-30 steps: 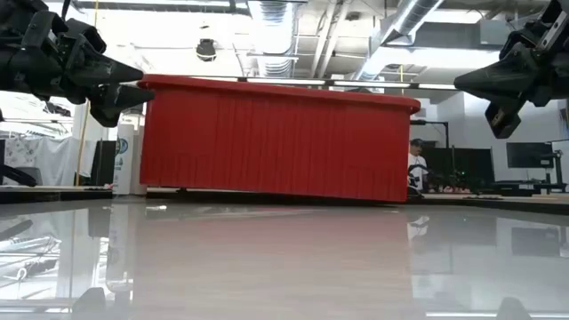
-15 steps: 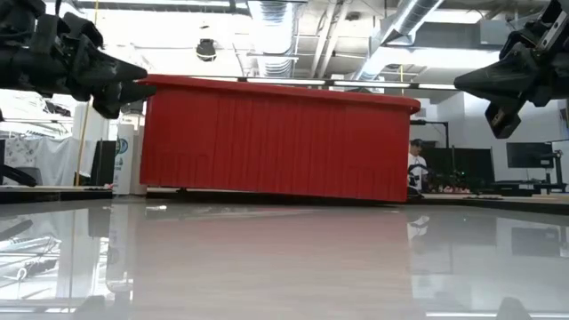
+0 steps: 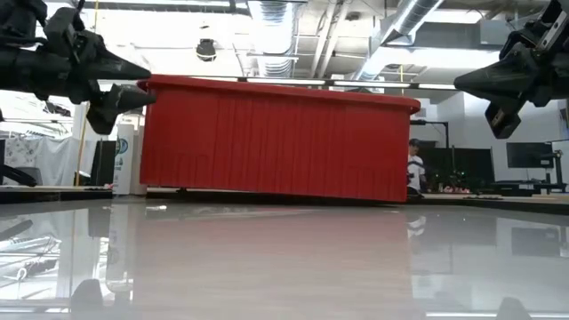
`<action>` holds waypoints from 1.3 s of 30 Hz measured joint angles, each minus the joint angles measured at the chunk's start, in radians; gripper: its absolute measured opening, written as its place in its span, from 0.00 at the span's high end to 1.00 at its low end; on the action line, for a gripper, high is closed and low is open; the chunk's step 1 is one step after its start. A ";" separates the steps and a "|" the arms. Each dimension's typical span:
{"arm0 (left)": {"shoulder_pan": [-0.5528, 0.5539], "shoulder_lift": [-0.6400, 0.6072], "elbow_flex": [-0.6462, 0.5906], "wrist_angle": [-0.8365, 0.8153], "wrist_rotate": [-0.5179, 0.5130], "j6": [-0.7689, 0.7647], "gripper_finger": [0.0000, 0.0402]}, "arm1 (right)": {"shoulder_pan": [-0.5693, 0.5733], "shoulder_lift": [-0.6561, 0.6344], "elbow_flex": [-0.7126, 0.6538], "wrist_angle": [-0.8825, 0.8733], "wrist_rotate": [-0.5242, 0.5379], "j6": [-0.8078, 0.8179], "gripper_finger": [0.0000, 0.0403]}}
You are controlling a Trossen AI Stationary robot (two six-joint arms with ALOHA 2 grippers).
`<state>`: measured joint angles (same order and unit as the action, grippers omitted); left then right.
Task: Fold Laundry from Bin
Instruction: Fold the patterned blue shirt
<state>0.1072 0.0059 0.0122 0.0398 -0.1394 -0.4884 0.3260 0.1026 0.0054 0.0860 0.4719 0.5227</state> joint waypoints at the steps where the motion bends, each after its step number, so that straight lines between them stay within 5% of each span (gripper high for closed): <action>1: 0.000 0.000 0.000 0.008 -0.028 0.001 0.46 | 0.000 0.000 0.000 0.000 0.000 -0.001 0.91; 4: 0.000 0.000 0.000 0.101 -0.108 0.008 0.46 | -0.007 0.000 0.000 0.001 0.022 -0.036 0.91; 11: -0.001 0.055 0.108 0.295 -0.093 0.088 0.46 | -0.015 0.000 0.010 0.071 0.025 0.056 0.91; 18: 0.000 0.437 0.428 0.292 -0.164 0.299 0.46 | -0.025 0.001 0.032 0.073 0.027 -0.009 0.91; 23: 0.061 0.876 0.811 0.157 -0.234 0.520 0.46 | -0.029 0.001 0.032 0.076 0.027 -0.084 0.91; 29: 0.245 1.359 1.408 -0.214 -0.168 0.720 0.44 | -0.029 0.001 0.033 0.061 0.026 -0.113 0.90; 39: 0.559 2.021 2.344 -0.693 -0.082 0.844 0.24 | -0.025 0.001 0.035 -0.028 0.023 -0.132 0.81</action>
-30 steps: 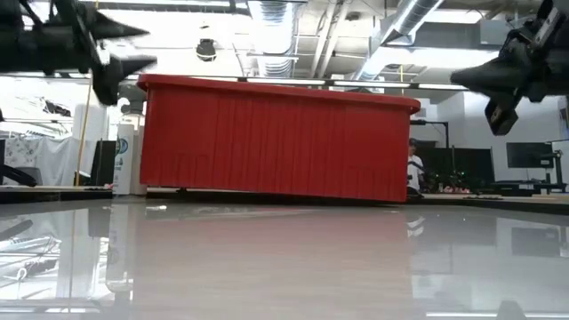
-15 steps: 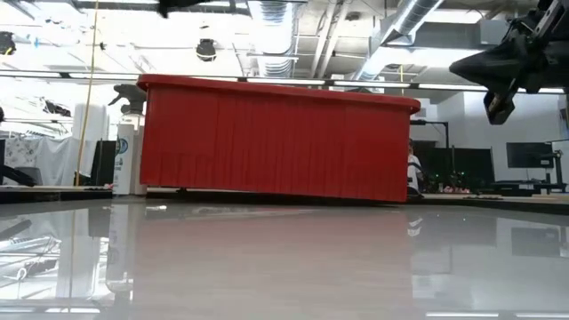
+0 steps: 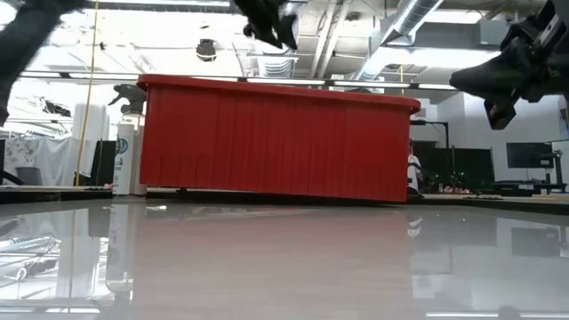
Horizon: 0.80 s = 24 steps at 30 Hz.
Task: Fold Laundry from Bin
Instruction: Fold the patterned blue shirt
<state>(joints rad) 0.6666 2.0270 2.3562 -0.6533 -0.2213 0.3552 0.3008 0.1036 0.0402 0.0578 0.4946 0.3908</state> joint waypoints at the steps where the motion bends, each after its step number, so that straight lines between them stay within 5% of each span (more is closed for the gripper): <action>1: 0.022 0.031 0.000 0.025 0.010 0.015 0.23 | 0.000 0.000 0.000 -0.014 0.000 0.000 0.79; 4: 0.083 0.045 -0.120 0.134 0.044 0.075 0.22 | 0.000 0.000 0.000 -0.041 -0.001 0.001 0.74; 14: 0.165 0.187 -0.131 0.256 0.254 0.084 0.21 | -0.002 0.000 0.001 -0.054 0.000 0.001 0.53; 24: 0.166 0.320 -0.129 0.428 0.251 0.100 0.21 | -0.002 0.000 0.001 -0.054 0.002 0.006 0.49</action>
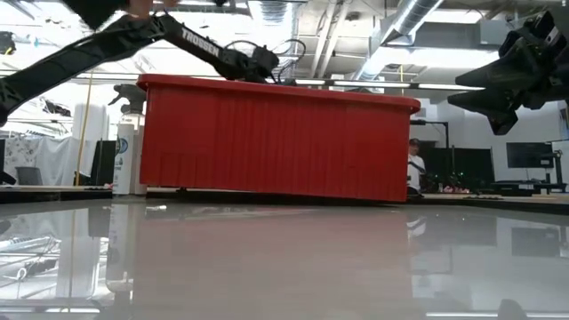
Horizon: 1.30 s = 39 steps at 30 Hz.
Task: Fold Laundry from Bin
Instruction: Fold the patterned blue shirt
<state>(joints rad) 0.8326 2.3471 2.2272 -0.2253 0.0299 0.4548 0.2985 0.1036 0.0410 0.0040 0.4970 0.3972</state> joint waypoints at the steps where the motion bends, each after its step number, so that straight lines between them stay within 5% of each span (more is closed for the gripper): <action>1: 0.000 0.012 0.000 0.011 -0.022 0.000 0.21 | 0.000 0.000 0.000 0.000 0.001 0.009 0.49; 9: 0.000 0.045 0.000 -0.007 -0.096 0.015 0.31 | 0.000 0.000 0.000 0.002 0.001 0.023 0.48; 15: -0.001 0.035 0.000 -0.013 -0.107 0.032 0.85 | 0.000 0.000 0.000 0.001 0.001 0.019 0.50; 17: -0.008 0.026 0.000 -0.037 -0.122 0.020 0.95 | 0.000 0.000 0.000 0.001 0.001 0.005 0.50; 39: -0.371 -0.608 0.002 -0.205 -0.216 0.135 1.00 | 0.000 0.000 0.001 0.162 0.279 -0.182 0.51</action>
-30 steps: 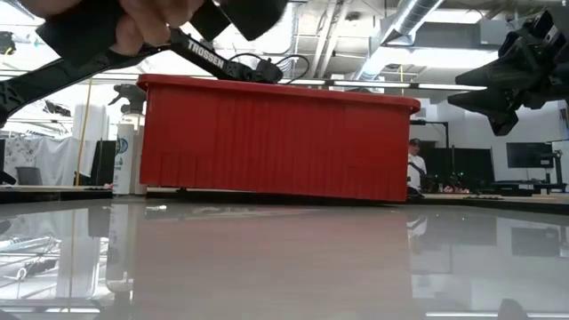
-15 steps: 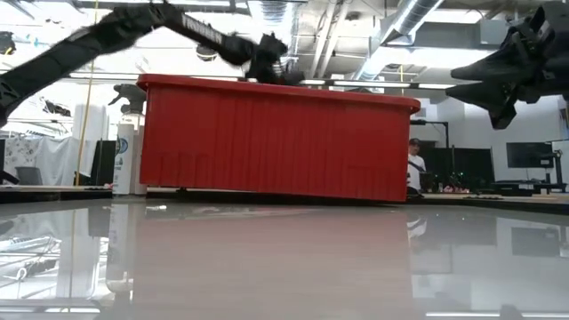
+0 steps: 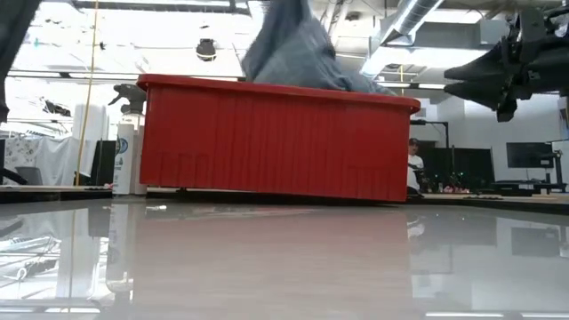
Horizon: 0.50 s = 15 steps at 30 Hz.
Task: Fold Laundry from Bin
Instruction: Fold the patterned blue shirt
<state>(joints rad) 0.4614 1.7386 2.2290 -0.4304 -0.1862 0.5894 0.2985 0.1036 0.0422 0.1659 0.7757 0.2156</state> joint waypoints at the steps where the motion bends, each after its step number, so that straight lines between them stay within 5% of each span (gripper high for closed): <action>1: -0.033 -0.026 0.000 -0.019 0.007 -0.010 1.00 | 0.000 0.000 0.000 0.011 0.000 -0.016 0.51; 8: -0.308 -0.190 0.000 -0.238 0.197 -0.147 1.00 | 0.000 0.000 0.000 0.030 0.014 -0.058 0.51; 15: -0.647 -0.224 -0.001 -0.547 0.357 -0.304 1.00 | 0.000 0.000 0.000 0.030 0.015 -0.059 0.51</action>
<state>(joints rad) -0.1855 1.5147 2.2279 -0.9775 0.1707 0.2849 0.2985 0.1036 0.0422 0.1959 0.7910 0.1566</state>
